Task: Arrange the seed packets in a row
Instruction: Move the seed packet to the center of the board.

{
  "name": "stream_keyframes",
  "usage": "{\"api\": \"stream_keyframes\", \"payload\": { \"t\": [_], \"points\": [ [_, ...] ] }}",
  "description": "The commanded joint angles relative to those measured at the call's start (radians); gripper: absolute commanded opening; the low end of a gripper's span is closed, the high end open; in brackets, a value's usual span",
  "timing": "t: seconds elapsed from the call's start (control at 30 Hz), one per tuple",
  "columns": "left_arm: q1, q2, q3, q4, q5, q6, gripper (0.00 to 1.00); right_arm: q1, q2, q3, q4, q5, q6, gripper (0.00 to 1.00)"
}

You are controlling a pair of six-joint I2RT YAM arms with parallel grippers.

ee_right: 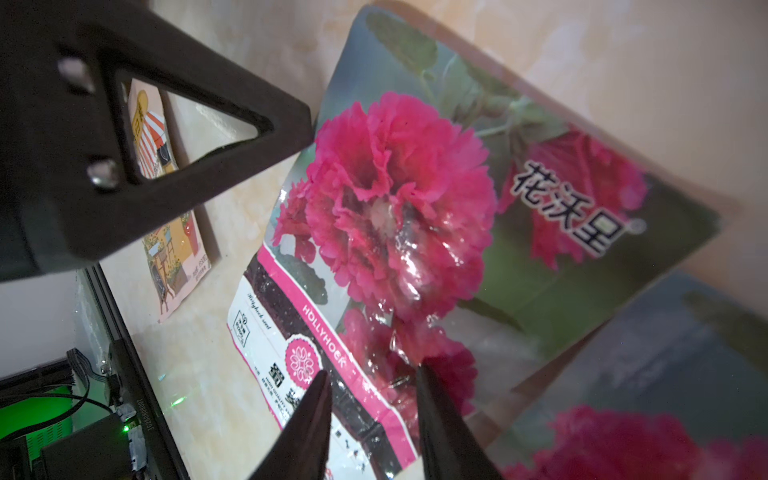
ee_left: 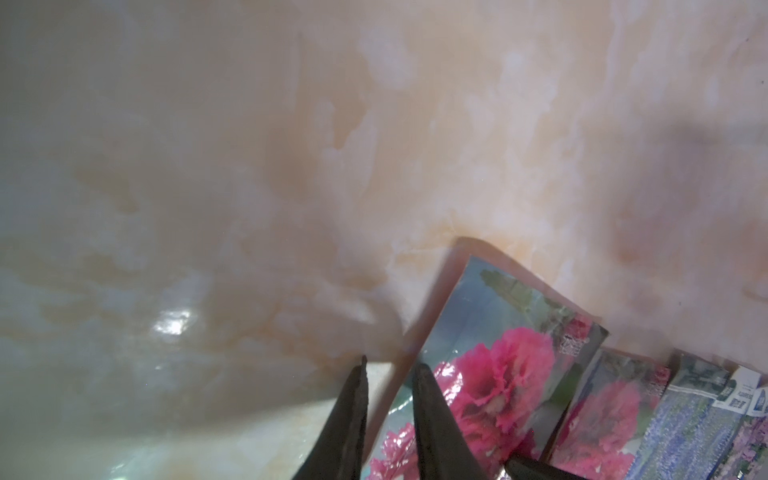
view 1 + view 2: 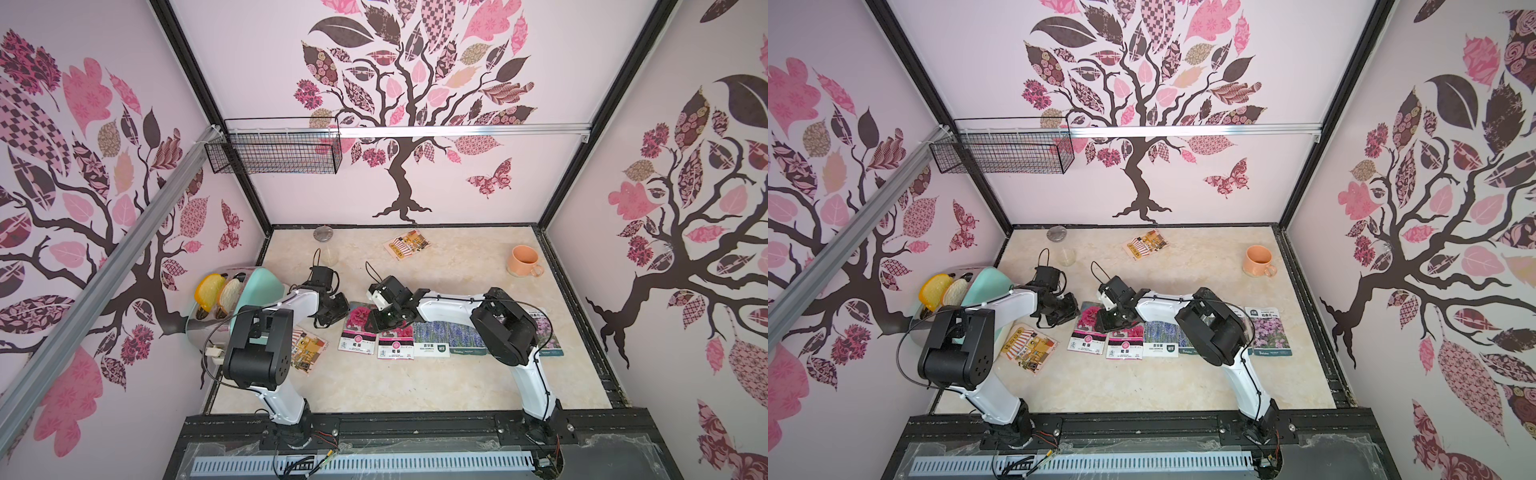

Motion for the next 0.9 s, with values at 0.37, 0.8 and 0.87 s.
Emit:
{"api": "stream_keyframes", "payload": {
  "t": [0.37, 0.8, 0.87],
  "points": [
    [-0.017, -0.045, -0.108, -0.101, -0.016, -0.023, 0.24, 0.009, -0.041, -0.060, -0.047, -0.011, -0.010, 0.38],
    [-0.031, -0.062, -0.123, -0.101, -0.027, -0.036, 0.24, 0.011, -0.065, -0.058, -0.008, -0.054, -0.055, 0.41],
    [-0.031, -0.059, -0.117, -0.111, -0.039, -0.031, 0.24, 0.011, -0.072, -0.046, 0.000, -0.071, -0.067, 0.41]
  ]
}}
